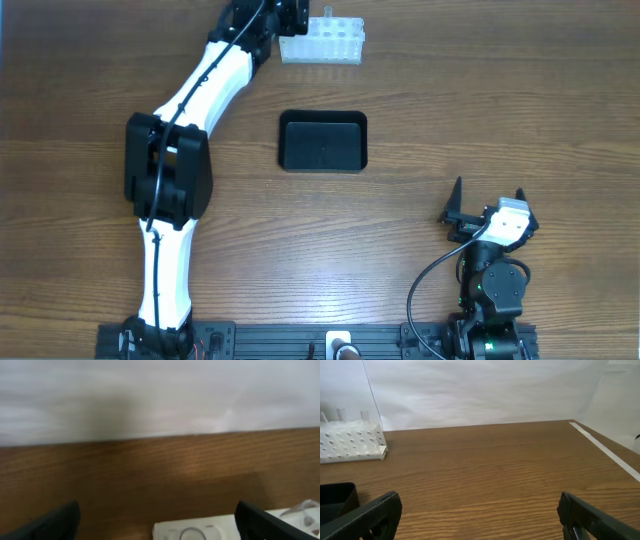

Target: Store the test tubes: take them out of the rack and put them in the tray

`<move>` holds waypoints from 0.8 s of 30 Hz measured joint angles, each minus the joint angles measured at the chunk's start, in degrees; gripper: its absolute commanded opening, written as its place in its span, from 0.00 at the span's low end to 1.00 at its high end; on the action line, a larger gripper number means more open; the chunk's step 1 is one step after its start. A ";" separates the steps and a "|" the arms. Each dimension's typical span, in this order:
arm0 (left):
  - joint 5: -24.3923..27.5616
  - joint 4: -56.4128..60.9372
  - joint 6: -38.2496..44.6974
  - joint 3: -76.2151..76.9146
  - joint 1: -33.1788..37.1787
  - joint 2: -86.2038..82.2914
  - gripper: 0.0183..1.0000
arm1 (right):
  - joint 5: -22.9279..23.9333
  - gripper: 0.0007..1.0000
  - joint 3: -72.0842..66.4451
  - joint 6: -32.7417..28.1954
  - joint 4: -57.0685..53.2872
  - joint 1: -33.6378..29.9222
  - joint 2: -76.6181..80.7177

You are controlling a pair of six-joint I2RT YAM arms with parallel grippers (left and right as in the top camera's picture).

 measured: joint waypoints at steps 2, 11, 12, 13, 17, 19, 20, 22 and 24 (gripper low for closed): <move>0.00 -0.22 -0.20 0.02 -0.13 0.11 0.94 | 0.00 0.99 0.00 0.04 0.00 0.00 0.00; 0.00 -1.22 -0.61 0.07 -0.61 0.15 0.79 | 0.00 0.99 0.00 0.00 0.00 0.00 0.00; 0.00 -1.31 -0.61 0.07 -0.61 0.15 0.78 | 0.02 0.99 0.00 0.00 0.00 0.00 0.00; 0.00 -1.46 -0.66 0.07 -0.61 0.15 0.77 | 0.00 0.99 0.00 0.00 0.00 0.00 0.00; 0.00 -1.62 -0.76 0.07 -0.61 0.20 0.71 | 0.00 0.99 0.00 0.00 0.00 0.00 0.00; 0.00 -1.62 -0.79 0.07 -0.61 0.20 0.69 | 0.00 0.99 0.00 0.02 0.00 0.00 0.00; 0.00 -1.62 -0.76 0.07 -0.61 0.20 0.66 | 0.00 0.99 0.00 0.02 0.00 0.00 0.00; 0.00 -1.60 -0.79 0.07 -0.61 0.31 0.61 | 0.00 0.99 0.00 0.00 0.00 0.00 0.00; 0.00 -1.64 -0.76 0.15 -0.61 0.76 0.53 | 0.00 0.99 0.00 0.00 0.00 0.00 0.00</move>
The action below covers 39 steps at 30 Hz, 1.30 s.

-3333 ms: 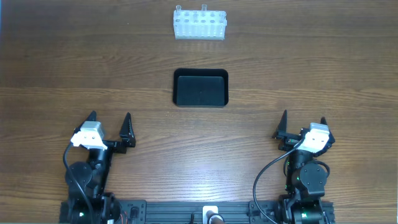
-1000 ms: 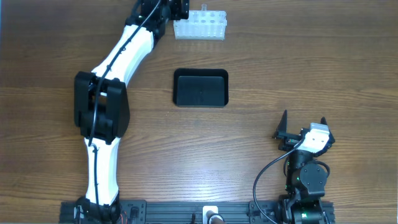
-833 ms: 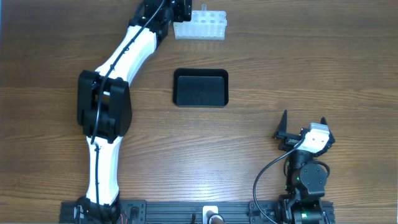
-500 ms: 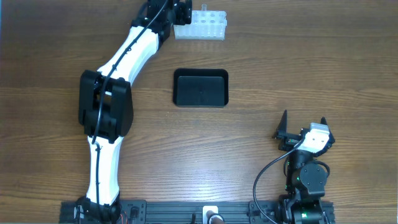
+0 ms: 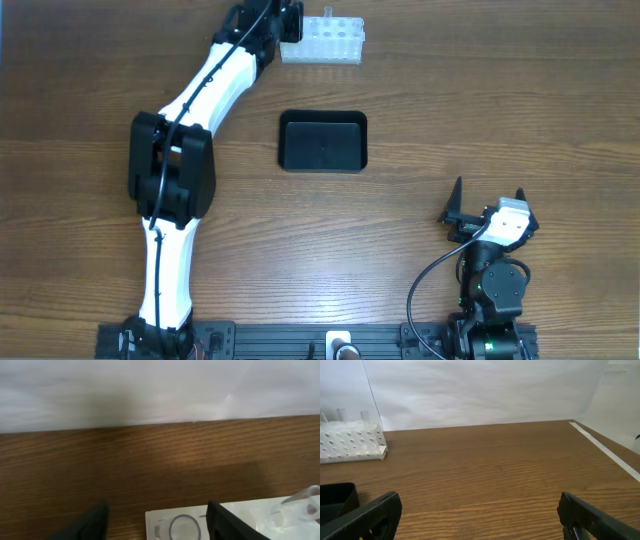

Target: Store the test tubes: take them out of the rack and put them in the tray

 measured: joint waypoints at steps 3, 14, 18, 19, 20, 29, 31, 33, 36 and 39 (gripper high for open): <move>0.02 0.02 -0.07 0.00 0.00 0.13 0.49 | 0.00 0.99 0.00 0.02 0.00 0.00 0.00; 0.00 1.16 -0.20 0.00 -0.72 0.13 0.38 | 0.00 0.99 0.00 0.02 0.00 0.00 0.00; 0.02 1.11 -0.20 0.00 -1.09 0.13 0.32 | 0.00 0.99 0.00 0.04 0.00 0.00 0.00; 0.02 1.11 -0.20 0.00 -1.20 0.13 0.31 | 0.00 0.99 0.00 -0.02 0.00 0.00 0.00; 0.00 1.09 -0.20 0.00 -1.29 0.13 0.28 | 0.00 0.99 0.00 0.00 0.00 0.00 0.00; -0.02 0.57 -0.22 0.00 -1.33 0.13 0.18 | 0.00 0.99 0.00 0.00 0.00 0.00 0.00; -0.20 0.46 -0.20 0.00 -1.33 0.13 0.17 | 0.00 0.99 0.00 0.02 0.00 0.00 0.00; -0.44 0.48 -0.20 0.00 -1.33 0.13 0.15 | 0.00 0.99 0.00 0.00 0.00 0.00 0.00; -0.50 0.46 -0.20 0.00 -1.33 0.13 0.14 | 0.00 0.99 0.00 0.02 0.00 0.00 0.00; -0.59 0.46 -0.20 0.00 -1.33 0.13 0.13 | 0.00 0.99 0.00 0.00 0.00 0.00 0.00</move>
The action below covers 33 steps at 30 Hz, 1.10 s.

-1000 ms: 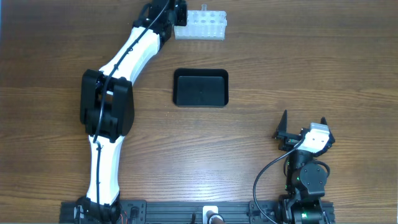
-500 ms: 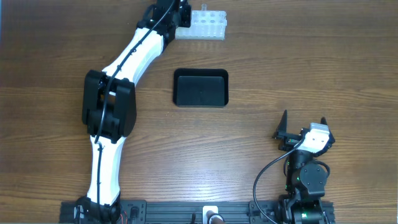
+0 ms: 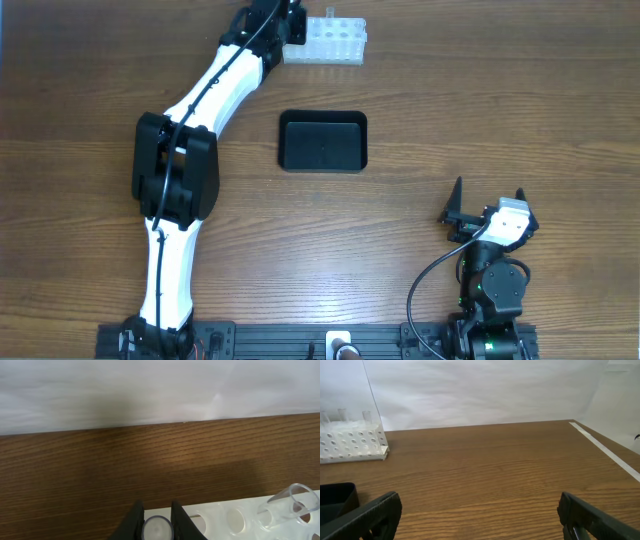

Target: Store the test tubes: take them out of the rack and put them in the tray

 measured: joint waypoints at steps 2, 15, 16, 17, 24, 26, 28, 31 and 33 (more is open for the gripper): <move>0.00 0.00 0.00 0.00 0.00 0.00 0.13 | 0.00 0.99 0.00 0.02 0.00 0.00 0.00; -1.77 -0.68 1.97 0.00 -0.07 -1.53 0.12 | 0.00 0.99 0.00 0.04 0.00 0.00 0.00; -2.03 -0.98 2.43 0.00 -0.09 -2.45 0.12 | 0.00 0.99 0.00 0.02 -0.02 0.00 0.00; -2.34 -1.27 2.97 0.00 -0.09 -3.78 0.12 | 0.00 0.99 0.00 0.00 -0.02 0.00 0.00; -3.76 -7.34 4.48 0.61 -0.70 -20.44 0.08 | 0.00 0.99 0.00 -0.02 0.00 0.00 0.00; -3.96 -11.47 3.43 1.64 -1.53 -24.61 0.08 | 0.00 0.99 0.00 0.02 -0.02 0.00 0.00; -4.13 -16.87 1.16 2.32 -2.75 -27.52 0.08 | 0.00 0.99 0.00 0.04 0.00 0.00 0.00; -4.79 -27.21 -4.24 2.71 -5.05 -29.03 0.07 | 0.02 0.99 0.00 0.07 0.00 0.00 0.00; -5.64 -33.20 -8.48 2.10 -6.58 -28.41 0.08 | 0.00 0.99 0.00 0.02 -0.02 0.00 0.00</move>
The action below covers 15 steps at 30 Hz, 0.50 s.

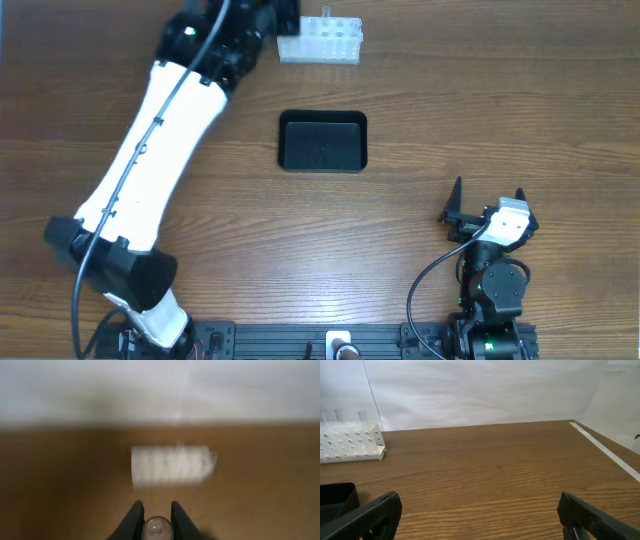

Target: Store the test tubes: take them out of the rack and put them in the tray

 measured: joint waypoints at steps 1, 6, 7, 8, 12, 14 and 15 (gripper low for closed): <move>-0.37 -2.49 -2.21 -0.72 -0.63 0.61 0.08 | 0.00 0.99 0.00 0.00 0.02 0.00 0.00; -1.51 -11.19 -10.62 -4.00 -2.36 5.42 0.08 | 0.00 0.99 0.00 0.00 0.02 0.00 0.00; -1.68 -12.61 -11.91 -4.33 -2.64 6.67 0.07 | 0.00 0.99 0.00 0.00 0.02 0.00 0.00; -1.70 -13.62 -12.90 -4.59 -2.91 7.65 0.07 | 0.00 0.99 0.00 -0.04 0.02 0.00 0.00; -1.77 -14.64 -15.26 -4.85 -3.87 10.56 0.06 | 0.00 0.99 0.00 -0.02 0.02 0.00 0.00; -1.70 -14.14 -15.82 -4.85 -4.17 11.47 0.08 | 0.00 0.99 0.00 0.00 0.02 0.00 0.00; -1.70 -13.94 -16.02 -4.85 -4.22 12.07 0.07 | 0.00 0.99 0.00 0.00 0.02 0.00 0.00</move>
